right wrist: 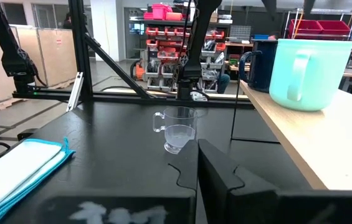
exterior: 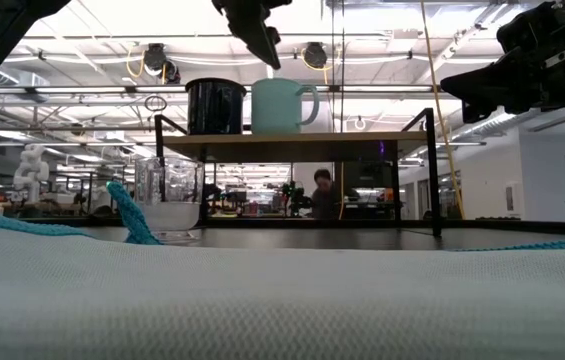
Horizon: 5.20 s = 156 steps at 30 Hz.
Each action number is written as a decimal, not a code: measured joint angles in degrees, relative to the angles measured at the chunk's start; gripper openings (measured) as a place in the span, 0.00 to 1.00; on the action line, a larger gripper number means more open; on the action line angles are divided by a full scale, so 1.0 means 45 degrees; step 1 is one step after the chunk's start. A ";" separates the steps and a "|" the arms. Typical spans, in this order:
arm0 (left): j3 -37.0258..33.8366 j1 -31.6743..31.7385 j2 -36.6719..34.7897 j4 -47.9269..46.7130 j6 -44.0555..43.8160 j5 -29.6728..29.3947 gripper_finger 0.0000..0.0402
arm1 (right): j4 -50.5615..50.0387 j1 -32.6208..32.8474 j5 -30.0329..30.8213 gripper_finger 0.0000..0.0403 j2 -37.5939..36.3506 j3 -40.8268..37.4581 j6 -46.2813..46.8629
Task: Stack small to large cups/mugs on shelf
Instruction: Put the transparent mug on the shelf
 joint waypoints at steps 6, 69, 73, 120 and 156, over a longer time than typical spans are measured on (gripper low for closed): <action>0.0427 -0.0062 -0.0424 -0.0895 -0.0336 0.0014 0.46 | -0.0015 0.0002 -0.0005 0.00 0.0003 0.0003 0.0015; -1.8043 -0.3424 -1.4423 1.0634 -0.3064 0.0573 0.00 | 0.0070 0.0000 -0.0005 0.00 0.0194 0.0005 0.0209; -2.0110 -0.3433 -1.5631 1.2745 -0.4674 0.0055 0.00 | 0.0062 0.0004 -0.0005 0.00 0.0194 0.0001 0.0214; -2.9361 -0.3506 -1.8248 2.1731 -0.5050 -0.0976 0.00 | 0.0121 0.0002 -0.0005 0.00 0.1073 0.0000 0.0083; -2.8210 -0.4935 -1.8097 2.1743 -0.6329 -0.1647 0.01 | 0.0121 0.0000 -0.0005 0.00 0.1073 0.0000 0.0064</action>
